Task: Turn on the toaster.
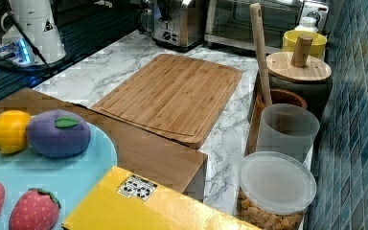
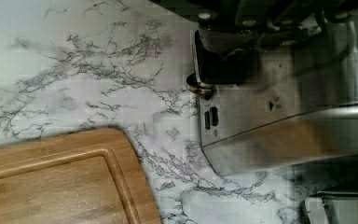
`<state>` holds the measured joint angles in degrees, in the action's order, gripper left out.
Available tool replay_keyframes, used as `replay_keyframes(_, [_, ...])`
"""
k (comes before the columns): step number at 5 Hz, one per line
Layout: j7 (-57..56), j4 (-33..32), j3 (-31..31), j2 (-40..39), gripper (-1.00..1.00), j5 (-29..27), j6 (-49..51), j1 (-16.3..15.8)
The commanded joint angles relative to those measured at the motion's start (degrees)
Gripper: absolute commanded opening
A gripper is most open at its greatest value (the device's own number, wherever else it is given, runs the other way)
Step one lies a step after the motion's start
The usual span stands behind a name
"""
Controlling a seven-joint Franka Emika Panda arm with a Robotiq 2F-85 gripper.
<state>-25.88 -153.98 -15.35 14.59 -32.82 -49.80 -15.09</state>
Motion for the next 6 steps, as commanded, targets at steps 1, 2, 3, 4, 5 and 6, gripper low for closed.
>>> replay_keyframes(1, [-1.8,-13.7,-2.8,-24.0,-1.00,2.2,-10.3,-0.8])
replay_keyframes(2, [-1.3,-14.0,-1.2,-27.4,-1.00,5.3,-10.7,0.9])
replay_keyframes(3, [-2.5,-13.8,0.3,-30.8,-1.00,7.1,-11.3,2.8])
replay_keyframes(4, [-9.5,-15.8,0.1,-31.5,-1.00,1.6,-14.8,3.1])
replay_keyframes(5, [-4.4,-13.5,2.4,-29.6,-1.00,11.6,-10.4,3.5])
replay_keyframes(6, [-1.1,1.3,-0.4,-3.2,-1.00,2.9,-1.0,0.5])
